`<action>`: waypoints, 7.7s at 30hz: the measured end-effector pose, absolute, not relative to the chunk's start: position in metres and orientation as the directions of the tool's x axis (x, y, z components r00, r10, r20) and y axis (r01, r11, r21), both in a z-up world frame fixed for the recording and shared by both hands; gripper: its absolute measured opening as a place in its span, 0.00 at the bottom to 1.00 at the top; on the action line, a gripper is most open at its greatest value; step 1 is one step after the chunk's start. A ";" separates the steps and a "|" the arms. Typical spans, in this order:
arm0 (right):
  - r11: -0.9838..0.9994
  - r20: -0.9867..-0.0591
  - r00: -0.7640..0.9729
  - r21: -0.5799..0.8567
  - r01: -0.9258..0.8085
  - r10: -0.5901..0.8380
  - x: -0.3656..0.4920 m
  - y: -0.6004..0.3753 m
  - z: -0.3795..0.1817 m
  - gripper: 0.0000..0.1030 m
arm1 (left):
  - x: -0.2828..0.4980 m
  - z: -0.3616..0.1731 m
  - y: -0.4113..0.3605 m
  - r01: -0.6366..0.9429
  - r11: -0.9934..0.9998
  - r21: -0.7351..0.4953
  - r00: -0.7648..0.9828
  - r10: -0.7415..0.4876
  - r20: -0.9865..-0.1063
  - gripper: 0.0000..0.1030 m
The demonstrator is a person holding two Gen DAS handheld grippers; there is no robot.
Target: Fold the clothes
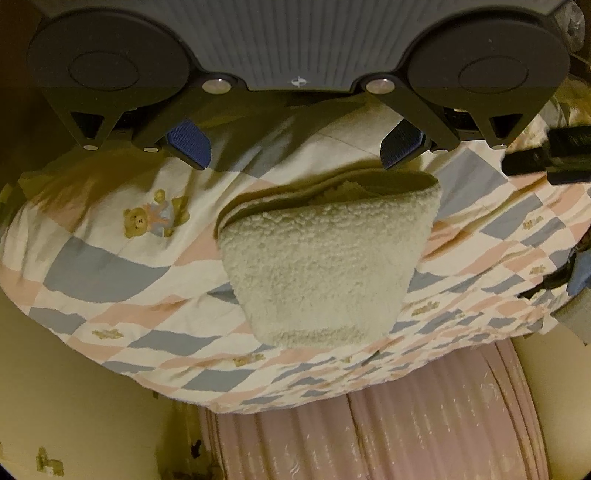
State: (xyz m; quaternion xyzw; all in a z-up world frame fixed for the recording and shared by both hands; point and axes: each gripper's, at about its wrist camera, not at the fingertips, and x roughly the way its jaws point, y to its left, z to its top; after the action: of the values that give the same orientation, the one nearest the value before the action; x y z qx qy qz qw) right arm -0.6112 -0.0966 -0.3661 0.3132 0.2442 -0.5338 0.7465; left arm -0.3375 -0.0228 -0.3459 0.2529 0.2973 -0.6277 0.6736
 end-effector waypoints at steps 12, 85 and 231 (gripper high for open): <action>0.071 -0.565 0.514 0.626 0.777 -0.646 -0.717 -0.147 -0.400 0.98 | -0.279 -0.360 -0.122 0.930 0.136 -0.340 -0.158 -0.688 -0.708 0.84; -0.086 -0.645 0.697 0.750 0.656 -0.314 -1.047 -0.606 -0.345 0.28 | -0.629 -0.391 -0.553 0.631 -0.033 -0.775 -0.699 -0.458 -0.550 0.50; -0.552 -0.767 -0.206 0.221 0.804 -0.607 -0.773 -0.330 -0.216 0.98 | -0.635 -0.203 -0.506 0.723 -0.689 0.051 -0.365 -0.444 -0.819 0.82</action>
State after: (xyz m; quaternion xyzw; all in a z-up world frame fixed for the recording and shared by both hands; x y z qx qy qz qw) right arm -0.7731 -0.3302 -0.2160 0.4313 0.1141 -0.7682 0.4592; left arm -0.6354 -0.5056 -0.2027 0.4336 0.1614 -0.8101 0.3601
